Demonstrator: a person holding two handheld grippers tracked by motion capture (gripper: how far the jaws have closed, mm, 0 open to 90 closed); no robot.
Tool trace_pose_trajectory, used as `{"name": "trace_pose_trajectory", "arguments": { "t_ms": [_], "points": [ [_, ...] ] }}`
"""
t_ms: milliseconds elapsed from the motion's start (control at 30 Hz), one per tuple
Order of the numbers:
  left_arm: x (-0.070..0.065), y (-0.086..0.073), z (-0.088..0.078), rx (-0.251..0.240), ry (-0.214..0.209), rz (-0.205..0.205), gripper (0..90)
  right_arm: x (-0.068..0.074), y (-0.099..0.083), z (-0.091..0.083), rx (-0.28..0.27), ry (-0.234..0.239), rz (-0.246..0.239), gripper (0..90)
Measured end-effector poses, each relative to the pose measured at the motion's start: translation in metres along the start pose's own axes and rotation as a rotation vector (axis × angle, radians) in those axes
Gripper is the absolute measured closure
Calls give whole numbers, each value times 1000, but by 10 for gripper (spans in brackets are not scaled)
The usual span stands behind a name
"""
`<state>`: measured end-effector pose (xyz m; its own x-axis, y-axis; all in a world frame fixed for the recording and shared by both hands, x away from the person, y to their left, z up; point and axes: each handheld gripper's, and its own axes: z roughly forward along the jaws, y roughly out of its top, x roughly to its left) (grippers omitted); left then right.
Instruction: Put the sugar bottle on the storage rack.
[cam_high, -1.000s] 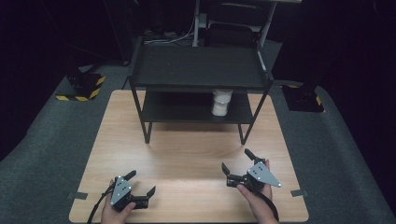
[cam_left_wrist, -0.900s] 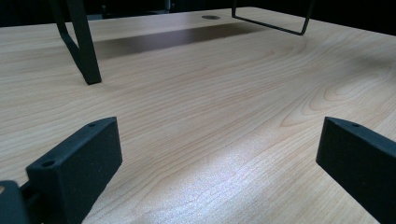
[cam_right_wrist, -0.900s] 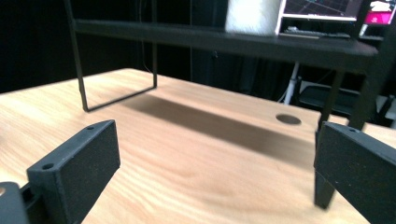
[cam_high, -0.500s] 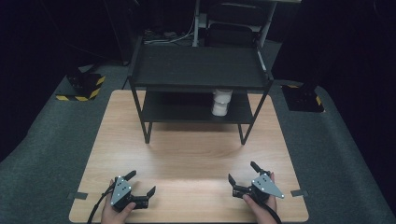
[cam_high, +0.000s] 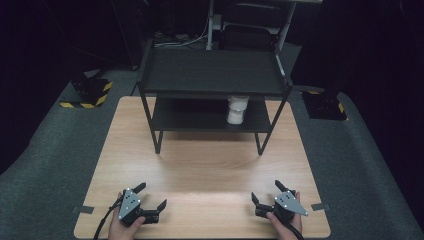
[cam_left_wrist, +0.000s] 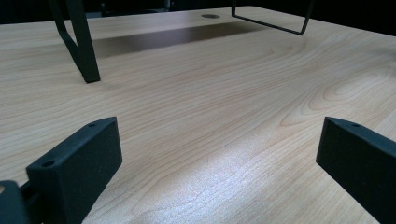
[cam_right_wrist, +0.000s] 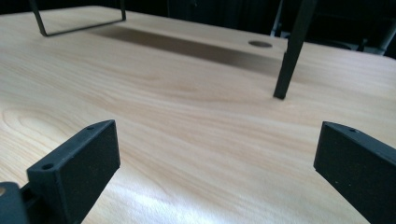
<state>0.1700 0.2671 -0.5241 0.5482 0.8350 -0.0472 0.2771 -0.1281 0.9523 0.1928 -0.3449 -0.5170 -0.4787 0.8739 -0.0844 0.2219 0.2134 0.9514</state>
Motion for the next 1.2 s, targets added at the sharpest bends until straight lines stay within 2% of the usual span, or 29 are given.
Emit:
{"name": "trace_pose_trajectory", "arguments": {
  "t_ms": [100,300,500,633,833,1200],
  "points": [
    [-1,0,0,-3,4,-4,5,1,3,2,35,-2,-2,0],
    [-2,0,0,-3,9,-6,5,-1,5,3,51,-1,12,0],
    [-5,-1,-1,-7,22,9,5,-2,9,5,70,22,-12,0],
    [-4,-1,-1,-6,15,9,5,-6,9,5,74,47,-9,0],
    [-3,-2,-1,-10,8,12,5,-4,10,5,79,34,-4,0],
    [-3,-2,-1,-9,6,15,5,-7,12,7,88,47,5,0]
  ]
}}
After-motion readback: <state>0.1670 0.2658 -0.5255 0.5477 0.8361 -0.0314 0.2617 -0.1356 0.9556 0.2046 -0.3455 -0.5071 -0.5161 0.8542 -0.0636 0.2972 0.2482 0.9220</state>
